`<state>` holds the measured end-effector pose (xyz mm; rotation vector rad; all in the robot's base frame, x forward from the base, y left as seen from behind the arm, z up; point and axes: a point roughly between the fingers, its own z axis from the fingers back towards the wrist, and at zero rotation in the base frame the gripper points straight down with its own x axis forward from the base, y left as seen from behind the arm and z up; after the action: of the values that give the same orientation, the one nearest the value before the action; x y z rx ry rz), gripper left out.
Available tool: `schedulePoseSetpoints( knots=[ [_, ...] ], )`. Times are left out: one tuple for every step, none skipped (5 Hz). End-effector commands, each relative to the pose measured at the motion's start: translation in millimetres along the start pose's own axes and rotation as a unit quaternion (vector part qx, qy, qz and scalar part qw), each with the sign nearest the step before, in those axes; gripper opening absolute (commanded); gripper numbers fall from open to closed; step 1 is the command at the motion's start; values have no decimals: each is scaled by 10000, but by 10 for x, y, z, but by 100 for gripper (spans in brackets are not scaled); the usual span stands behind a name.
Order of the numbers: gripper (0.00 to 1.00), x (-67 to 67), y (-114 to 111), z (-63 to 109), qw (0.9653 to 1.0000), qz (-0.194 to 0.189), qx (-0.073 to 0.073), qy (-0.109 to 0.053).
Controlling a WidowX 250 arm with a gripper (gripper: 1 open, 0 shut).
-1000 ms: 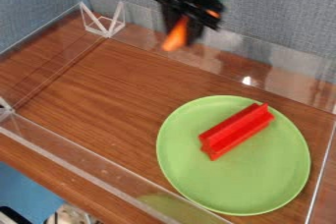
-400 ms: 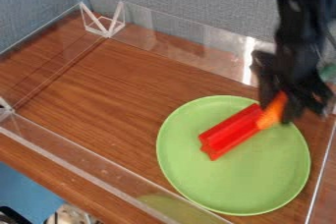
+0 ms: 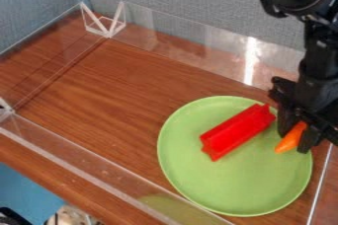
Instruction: Put the carrot on the right side
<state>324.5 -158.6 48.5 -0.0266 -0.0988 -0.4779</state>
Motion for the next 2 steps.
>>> schedulePoseSetpoints(
  knots=[
    [0,135,138,287,9996,-111,76,-233],
    [0,106,292,272,9997,-55,119,-196]
  ],
)
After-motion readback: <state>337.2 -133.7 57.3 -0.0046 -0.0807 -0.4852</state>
